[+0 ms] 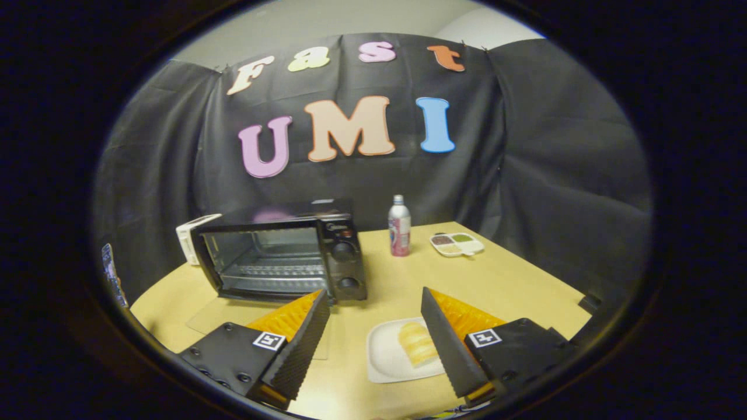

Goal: Open the toaster oven, put the food inside, and close the toaster oven door.

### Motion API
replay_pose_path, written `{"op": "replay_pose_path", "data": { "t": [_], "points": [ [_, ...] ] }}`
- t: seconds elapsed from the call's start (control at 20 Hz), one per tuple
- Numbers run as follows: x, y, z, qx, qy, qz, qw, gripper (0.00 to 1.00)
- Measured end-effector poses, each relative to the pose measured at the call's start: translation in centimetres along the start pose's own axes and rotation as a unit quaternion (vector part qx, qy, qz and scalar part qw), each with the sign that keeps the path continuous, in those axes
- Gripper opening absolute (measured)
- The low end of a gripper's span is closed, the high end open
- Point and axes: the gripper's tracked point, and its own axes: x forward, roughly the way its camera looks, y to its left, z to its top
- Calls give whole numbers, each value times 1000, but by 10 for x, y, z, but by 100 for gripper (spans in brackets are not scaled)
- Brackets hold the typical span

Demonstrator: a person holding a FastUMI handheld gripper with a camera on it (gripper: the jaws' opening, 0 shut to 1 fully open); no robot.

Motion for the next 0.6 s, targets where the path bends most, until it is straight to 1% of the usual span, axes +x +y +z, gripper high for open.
{"op": "replay_pose_path", "data": {
  "t": [0.1, 0.25, 0.3, 0.5, 0.6],
  "points": [
    [4, -25, -20, -1, 30, -18, 999, 98],
    [10, -48, -48, 1, 68, -35, 997, 98],
    [12, -51, -58, 0, 79, -36, 996, 98],
    [29, -43, -84, -28, 112, -18, 993, 98],
    [41, -44, -95, -45, 130, -20, 990, 98]
  ]
}}
